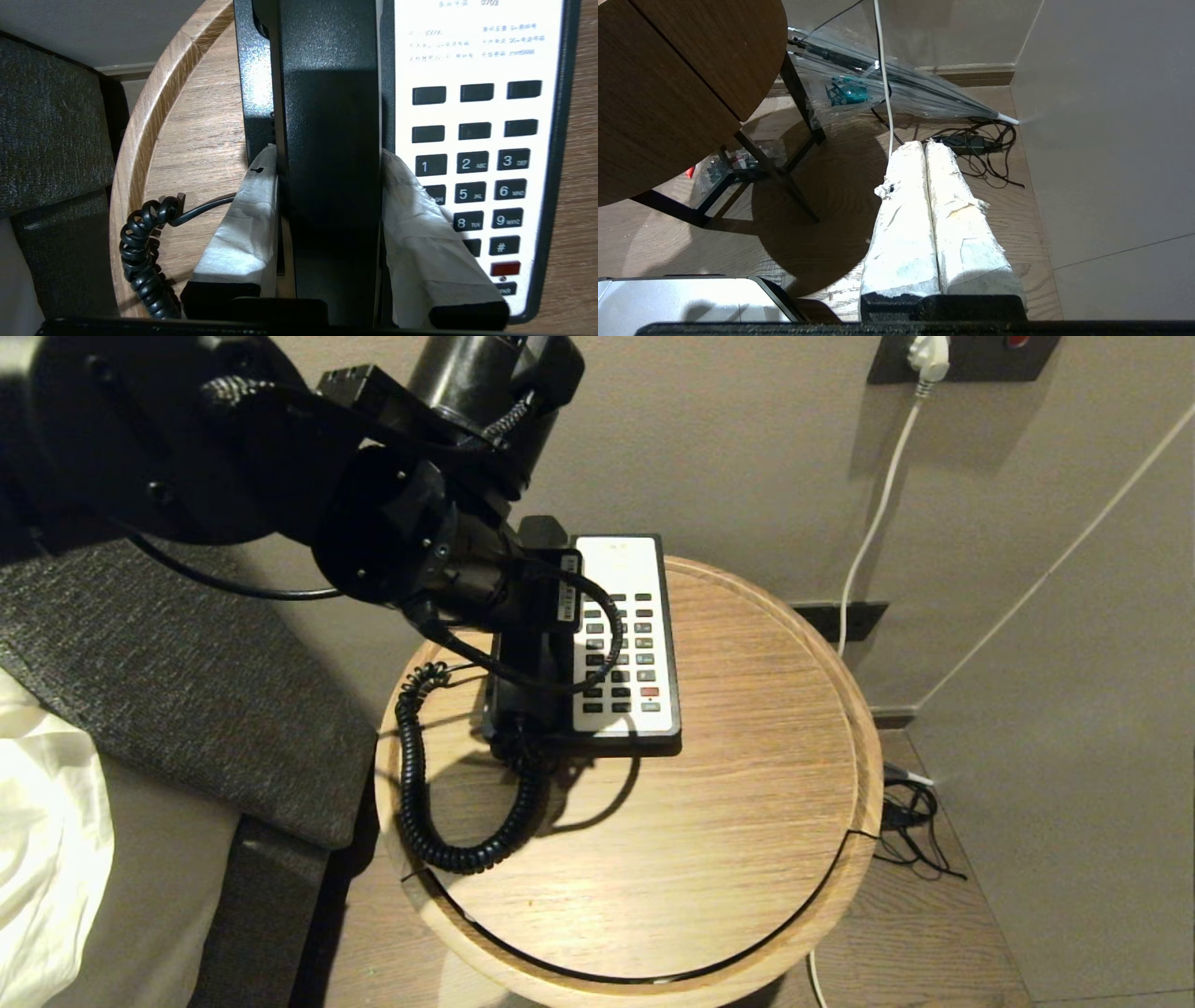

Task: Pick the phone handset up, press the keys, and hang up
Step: Pick up the desk phone handset

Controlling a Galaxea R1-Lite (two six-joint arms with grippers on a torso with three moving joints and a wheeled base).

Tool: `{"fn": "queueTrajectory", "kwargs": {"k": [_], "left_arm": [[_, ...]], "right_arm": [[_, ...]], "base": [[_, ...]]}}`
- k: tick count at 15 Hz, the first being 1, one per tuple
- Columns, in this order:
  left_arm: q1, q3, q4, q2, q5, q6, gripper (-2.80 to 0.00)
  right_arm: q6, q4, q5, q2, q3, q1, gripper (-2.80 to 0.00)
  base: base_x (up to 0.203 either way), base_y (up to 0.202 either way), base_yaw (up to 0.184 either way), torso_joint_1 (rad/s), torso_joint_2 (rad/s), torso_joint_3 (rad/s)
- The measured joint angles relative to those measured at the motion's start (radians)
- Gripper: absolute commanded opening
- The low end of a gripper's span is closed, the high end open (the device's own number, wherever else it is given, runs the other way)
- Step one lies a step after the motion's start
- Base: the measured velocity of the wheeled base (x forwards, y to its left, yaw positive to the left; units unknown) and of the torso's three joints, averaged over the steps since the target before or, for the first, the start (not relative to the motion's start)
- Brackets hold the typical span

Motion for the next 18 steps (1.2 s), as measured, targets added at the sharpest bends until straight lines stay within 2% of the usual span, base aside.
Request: {"fn": "queueTrajectory", "kwargs": {"k": [5,13,15,18], "left_arm": [[-0.001,0.001,0.006,-0.040,-0.002,-0.007,-2.80],[0.000,0.006,0.006,-0.121,-0.021,-0.088,-2.80],[0.000,0.008,0.020,-0.153,-0.065,-0.138,-2.80],[-0.001,0.008,0.070,-0.219,-0.201,-0.267,-2.80]], "right_arm": [[0.000,0.000,0.000,0.000,0.000,0.000,-2.80],[0.000,0.000,0.000,0.000,0.000,0.000,-2.80],[0.000,0.000,0.000,0.000,0.000,0.000,-2.80],[0.000,0.000,0.000,0.000,0.000,0.000,-2.80]], "base": [[0.000,0.000,0.000,0.000,0.00,0.000],[0.000,0.000,0.000,0.000,0.00,0.000],[0.000,0.000,0.000,0.000,0.00,0.000],[0.000,0.000,0.000,0.000,0.00,0.000]]}}
